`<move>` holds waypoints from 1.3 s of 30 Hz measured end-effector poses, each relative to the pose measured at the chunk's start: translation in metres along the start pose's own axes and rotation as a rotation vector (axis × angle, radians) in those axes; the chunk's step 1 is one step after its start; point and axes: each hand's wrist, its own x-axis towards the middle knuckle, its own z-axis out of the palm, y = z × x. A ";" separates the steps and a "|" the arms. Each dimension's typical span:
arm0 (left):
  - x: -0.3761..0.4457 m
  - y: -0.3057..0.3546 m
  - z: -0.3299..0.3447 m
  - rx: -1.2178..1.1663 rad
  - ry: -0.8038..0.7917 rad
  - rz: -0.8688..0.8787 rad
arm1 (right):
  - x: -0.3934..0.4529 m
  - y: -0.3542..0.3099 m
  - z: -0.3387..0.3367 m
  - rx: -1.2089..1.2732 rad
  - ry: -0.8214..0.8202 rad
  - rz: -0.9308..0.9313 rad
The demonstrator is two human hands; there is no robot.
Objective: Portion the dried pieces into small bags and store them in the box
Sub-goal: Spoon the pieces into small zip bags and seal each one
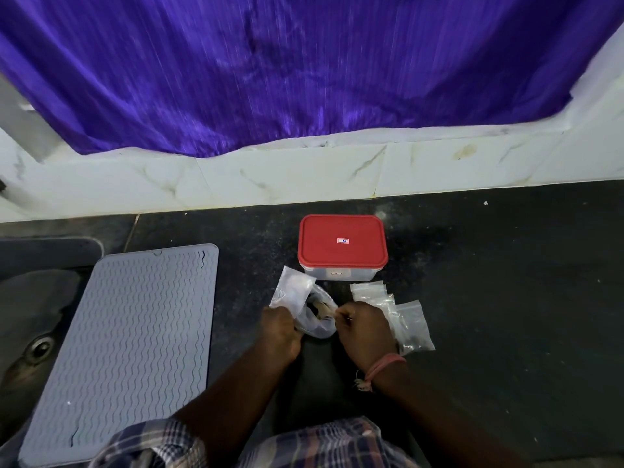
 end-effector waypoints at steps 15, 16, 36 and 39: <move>-0.021 0.003 -0.003 -0.149 -0.131 0.139 | 0.000 0.014 0.003 0.532 0.032 0.486; -0.022 0.004 -0.002 -0.136 -0.129 0.149 | 0.000 0.013 0.002 0.553 0.042 0.492; -0.048 0.019 -0.006 0.098 -0.313 0.459 | 0.003 0.010 0.004 0.679 0.008 0.557; -0.046 0.021 -0.008 0.080 -0.281 0.392 | 0.001 0.015 0.003 0.721 0.021 0.620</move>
